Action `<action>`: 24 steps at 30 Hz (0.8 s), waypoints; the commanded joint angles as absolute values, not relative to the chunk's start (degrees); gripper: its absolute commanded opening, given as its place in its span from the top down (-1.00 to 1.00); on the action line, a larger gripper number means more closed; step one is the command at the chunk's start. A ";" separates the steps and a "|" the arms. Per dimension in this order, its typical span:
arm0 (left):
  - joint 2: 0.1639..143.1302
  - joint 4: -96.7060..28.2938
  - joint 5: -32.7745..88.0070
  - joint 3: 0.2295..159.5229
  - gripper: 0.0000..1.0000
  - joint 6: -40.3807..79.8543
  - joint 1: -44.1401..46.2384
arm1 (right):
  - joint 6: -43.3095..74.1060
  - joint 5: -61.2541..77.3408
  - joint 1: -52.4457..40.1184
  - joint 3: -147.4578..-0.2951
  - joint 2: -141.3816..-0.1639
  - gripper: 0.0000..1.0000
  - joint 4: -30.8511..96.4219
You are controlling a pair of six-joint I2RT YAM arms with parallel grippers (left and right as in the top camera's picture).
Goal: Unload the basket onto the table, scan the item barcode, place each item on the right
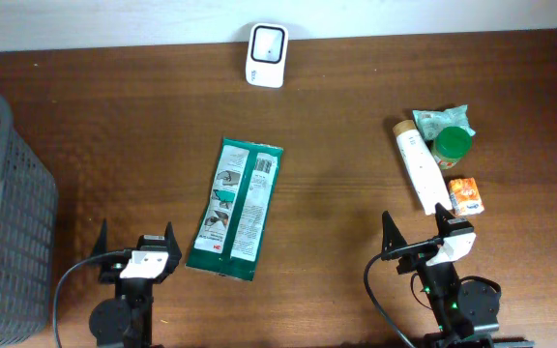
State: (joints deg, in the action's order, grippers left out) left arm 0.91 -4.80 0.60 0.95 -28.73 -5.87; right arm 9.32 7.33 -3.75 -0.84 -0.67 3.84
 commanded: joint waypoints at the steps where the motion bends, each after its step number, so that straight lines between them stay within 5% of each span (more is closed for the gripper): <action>1: 0.62 -4.80 1.06 0.54 -0.99 -29.23 -6.07 | 9.91 6.90 -3.88 -0.32 -0.36 -0.97 3.99; 24: 0.62 -4.78 1.06 0.54 -0.99 -29.23 -6.07 | 9.89 6.90 -3.88 -0.32 -0.38 -0.97 3.99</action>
